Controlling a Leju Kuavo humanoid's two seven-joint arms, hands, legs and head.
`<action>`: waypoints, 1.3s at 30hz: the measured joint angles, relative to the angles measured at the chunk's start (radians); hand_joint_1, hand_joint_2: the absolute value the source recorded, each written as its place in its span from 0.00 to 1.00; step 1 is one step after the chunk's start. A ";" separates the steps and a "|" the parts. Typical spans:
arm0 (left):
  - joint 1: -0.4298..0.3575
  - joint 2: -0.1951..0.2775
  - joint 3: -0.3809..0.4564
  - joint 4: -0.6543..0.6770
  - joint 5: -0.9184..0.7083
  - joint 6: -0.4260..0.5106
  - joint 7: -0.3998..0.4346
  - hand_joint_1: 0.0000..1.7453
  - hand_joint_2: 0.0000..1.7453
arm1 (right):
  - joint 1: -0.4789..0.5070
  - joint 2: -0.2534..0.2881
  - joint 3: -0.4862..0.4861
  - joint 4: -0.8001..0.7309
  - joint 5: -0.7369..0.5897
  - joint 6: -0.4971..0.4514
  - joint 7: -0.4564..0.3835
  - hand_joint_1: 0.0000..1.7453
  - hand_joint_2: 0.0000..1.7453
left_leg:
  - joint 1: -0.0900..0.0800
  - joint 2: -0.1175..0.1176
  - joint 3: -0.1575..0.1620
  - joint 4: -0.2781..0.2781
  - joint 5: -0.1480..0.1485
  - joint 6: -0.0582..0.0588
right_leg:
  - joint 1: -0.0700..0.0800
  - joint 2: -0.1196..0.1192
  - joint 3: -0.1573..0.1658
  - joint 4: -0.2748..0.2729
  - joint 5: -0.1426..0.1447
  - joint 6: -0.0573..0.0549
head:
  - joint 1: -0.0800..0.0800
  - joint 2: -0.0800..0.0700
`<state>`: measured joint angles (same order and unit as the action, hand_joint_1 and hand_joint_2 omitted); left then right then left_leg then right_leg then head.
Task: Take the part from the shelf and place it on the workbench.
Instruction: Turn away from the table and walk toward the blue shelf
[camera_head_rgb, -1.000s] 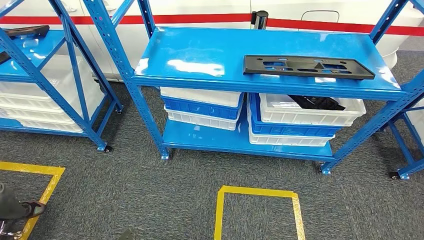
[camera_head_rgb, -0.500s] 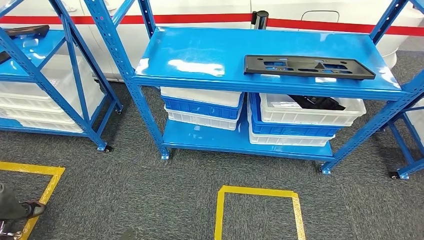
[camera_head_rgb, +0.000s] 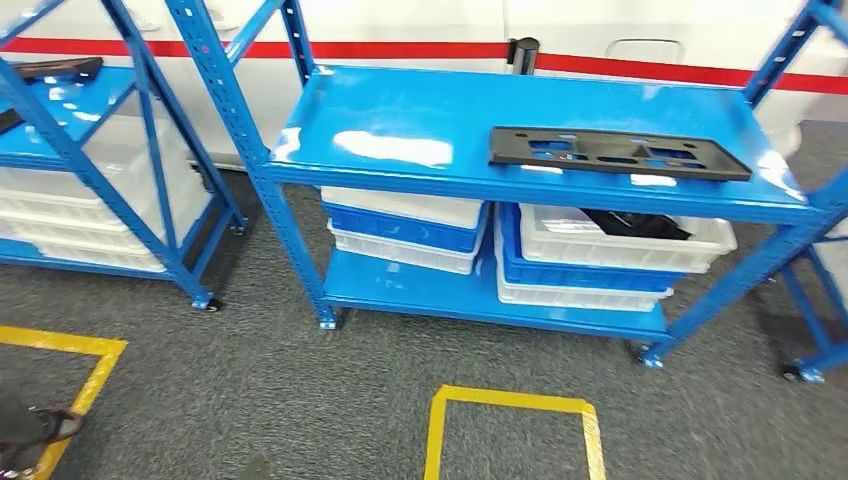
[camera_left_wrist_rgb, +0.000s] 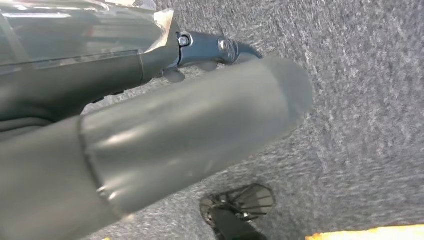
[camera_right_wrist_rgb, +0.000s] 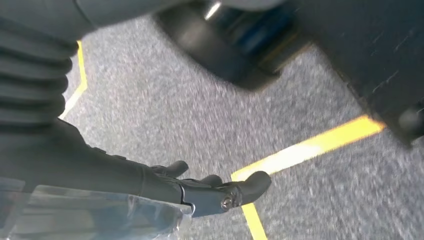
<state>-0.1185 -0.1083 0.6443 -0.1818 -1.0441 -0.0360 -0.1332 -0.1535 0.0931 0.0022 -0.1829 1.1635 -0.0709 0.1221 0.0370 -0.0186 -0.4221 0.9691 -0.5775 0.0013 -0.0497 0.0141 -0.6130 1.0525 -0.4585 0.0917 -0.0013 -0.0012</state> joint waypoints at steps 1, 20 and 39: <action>-0.001 0.001 0.000 0.000 -0.001 0.001 0.000 0.00 0.00 | 0.001 0.000 -0.001 0.001 0.000 0.000 0.000 0.00 1.00 | -0.001 -0.001 -0.004 0.005 -0.005 -0.006 | 0.003 0.002 -0.004 0.002 -0.011 -0.020 | 0.000 0.000; -0.005 0.003 0.008 -0.006 -0.012 0.015 -0.003 0.00 0.00 | 0.001 0.012 -0.008 0.000 0.009 -0.002 -0.001 0.00 1.00 | -0.057 0.018 -0.175 0.013 0.164 0.106 | 0.053 -0.005 0.114 -0.028 -0.101 -0.083 | -0.007 0.000; 0.020 -0.001 -0.020 -0.006 0.041 0.006 0.005 0.00 1.00 | 0.010 -0.007 -0.025 -0.019 -0.075 0.017 -0.033 0.00 1.00 | -0.017 0.015 -0.275 0.307 -0.021 -0.001 | 0.006 -0.011 0.052 -0.017 -0.039 -0.067 | -0.010 0.000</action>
<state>-0.0982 -0.1092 0.6239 -0.1879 -1.0033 -0.0301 -0.1279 -0.1430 0.0865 -0.0224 -0.2015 1.0886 -0.0536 0.0890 0.0200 -0.0035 -0.6966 1.2756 -0.5987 0.0006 -0.0437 0.0027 -0.5608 1.0351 -0.4975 0.0248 -0.0113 -0.0011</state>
